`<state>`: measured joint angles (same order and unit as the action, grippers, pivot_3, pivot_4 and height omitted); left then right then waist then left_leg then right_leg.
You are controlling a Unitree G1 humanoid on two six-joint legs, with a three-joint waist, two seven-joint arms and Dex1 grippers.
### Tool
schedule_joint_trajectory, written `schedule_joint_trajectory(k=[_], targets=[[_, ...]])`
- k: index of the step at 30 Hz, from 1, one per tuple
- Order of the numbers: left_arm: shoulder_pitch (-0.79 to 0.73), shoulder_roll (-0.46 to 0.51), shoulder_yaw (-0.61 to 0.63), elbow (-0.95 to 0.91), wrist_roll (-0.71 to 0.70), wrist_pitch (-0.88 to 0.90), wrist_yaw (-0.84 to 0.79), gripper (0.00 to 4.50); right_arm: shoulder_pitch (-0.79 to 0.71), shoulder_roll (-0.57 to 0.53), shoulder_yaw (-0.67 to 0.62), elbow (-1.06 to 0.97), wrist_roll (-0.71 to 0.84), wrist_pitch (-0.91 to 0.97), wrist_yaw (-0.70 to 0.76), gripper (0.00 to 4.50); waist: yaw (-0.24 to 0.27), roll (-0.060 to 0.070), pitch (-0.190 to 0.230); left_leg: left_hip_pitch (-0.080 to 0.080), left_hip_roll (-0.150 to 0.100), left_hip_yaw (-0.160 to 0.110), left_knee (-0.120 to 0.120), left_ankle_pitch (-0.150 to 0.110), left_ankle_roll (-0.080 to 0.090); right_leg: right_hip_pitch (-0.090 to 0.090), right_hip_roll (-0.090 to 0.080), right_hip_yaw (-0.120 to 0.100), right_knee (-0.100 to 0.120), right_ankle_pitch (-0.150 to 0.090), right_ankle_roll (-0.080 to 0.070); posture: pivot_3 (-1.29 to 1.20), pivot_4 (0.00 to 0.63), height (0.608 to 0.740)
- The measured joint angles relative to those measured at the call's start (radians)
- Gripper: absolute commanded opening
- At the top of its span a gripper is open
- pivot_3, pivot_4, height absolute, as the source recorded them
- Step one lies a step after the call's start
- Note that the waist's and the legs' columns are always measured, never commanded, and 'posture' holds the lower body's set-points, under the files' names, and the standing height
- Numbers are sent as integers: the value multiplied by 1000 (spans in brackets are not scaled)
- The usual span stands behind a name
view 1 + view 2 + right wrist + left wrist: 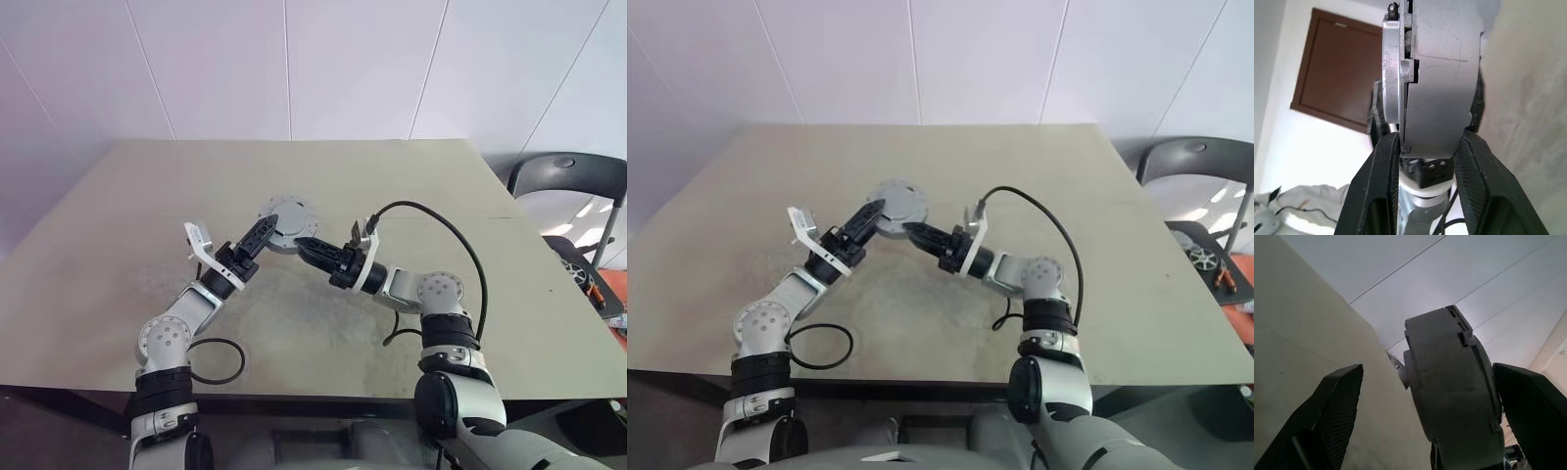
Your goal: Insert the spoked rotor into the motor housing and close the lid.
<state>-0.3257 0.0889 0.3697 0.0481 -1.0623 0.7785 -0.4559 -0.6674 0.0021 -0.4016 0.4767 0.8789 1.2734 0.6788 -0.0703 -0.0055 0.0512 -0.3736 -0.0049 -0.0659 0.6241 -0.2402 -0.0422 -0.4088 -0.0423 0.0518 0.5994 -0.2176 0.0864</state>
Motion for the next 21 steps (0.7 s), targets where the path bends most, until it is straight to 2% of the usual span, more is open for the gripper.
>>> schedule_joint_trajectory(k=[1, 4, 9, 21], targets=[[0, 0, 0, 0, -1, -1, -2, 4476, 0, 0, 2, 0, 0, 0, 0, 1373, 0, 0, 0, 0, 0, 0, 0, 0, 0, 0, 0, 0, 0, 0, 0, 0, 0, 740], [0, 1, 0, 0, -19, 5, -11, 3865, 1, -3, 20, -1, 0, 4, 3, 1373, 0, 0, 0, 0, 0, 0, 0, 0, 0, 0, 0, 0, 0, 0, 0, 0, 0, 740], [7, 19, -12, -1, -19, 27, -21, 2368, 20, -15, 63, -5, -2, 5, 7, 1373, 0, 0, 0, 0, 0, 0, 0, 0, 0, 0, 0, 0, 0, 0, 0, 0, 0, 740], [21, 48, -39, -1, -6, 42, -52, 2289, 35, -40, 107, -10, -2, 5, 35, 1373, 0, 0, 0, -1, 0, 0, 3, 0, 0, 0, 0, 0, 0, 0, 0, 0, 0, 740]])
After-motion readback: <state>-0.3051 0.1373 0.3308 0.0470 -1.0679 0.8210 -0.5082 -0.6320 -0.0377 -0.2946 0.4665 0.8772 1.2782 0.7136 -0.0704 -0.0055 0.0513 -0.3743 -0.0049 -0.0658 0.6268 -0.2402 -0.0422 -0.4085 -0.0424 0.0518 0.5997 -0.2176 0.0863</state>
